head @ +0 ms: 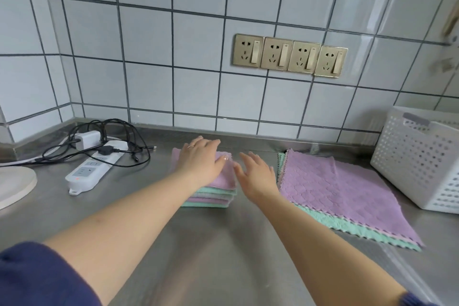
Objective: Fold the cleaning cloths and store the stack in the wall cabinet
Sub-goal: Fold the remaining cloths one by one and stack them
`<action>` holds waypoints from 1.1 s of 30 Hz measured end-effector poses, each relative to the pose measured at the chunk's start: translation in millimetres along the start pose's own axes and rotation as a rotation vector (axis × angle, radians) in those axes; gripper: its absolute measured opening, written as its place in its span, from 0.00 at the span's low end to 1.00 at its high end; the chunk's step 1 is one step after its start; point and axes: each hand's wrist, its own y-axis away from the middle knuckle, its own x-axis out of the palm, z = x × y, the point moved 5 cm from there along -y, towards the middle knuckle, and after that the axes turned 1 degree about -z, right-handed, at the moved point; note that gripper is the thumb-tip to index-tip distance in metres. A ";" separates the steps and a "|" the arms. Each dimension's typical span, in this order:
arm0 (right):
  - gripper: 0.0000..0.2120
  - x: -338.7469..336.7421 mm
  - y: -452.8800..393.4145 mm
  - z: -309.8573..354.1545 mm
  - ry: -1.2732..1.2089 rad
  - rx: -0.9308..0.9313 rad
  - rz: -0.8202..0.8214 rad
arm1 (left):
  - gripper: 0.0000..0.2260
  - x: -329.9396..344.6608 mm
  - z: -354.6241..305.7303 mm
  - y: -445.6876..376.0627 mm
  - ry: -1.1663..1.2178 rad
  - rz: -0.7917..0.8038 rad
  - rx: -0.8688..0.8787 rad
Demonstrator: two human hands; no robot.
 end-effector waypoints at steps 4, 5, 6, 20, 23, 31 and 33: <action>0.19 -48.3 26.3 -56.2 -0.004 0.045 -0.068 | 0.26 14.1 -50.5 3.8 0.139 0.052 0.107; 0.19 -59.3 32.2 -69.4 -0.001 0.066 -0.073 | 0.27 19.9 -60.1 5.7 0.156 0.072 0.119; 0.19 -72.2 39.9 -85.8 0.018 0.091 -0.082 | 0.27 26.0 -74.6 8.7 0.169 0.099 0.134; 0.14 -112.7 91.5 -201.8 0.322 0.189 0.031 | 0.17 115.2 -193.9 28.5 0.221 0.311 0.341; 0.13 -111.3 89.5 -207.8 0.364 0.197 -0.005 | 0.13 122.2 -193.7 21.9 0.225 0.252 0.333; 0.13 -114.2 86.2 -212.2 0.388 0.157 0.003 | 0.10 127.6 -194.8 11.1 0.162 0.112 0.360; 0.13 -113.7 85.6 -208.9 0.431 0.141 0.018 | 0.10 124.0 -198.2 12.8 0.111 0.105 0.395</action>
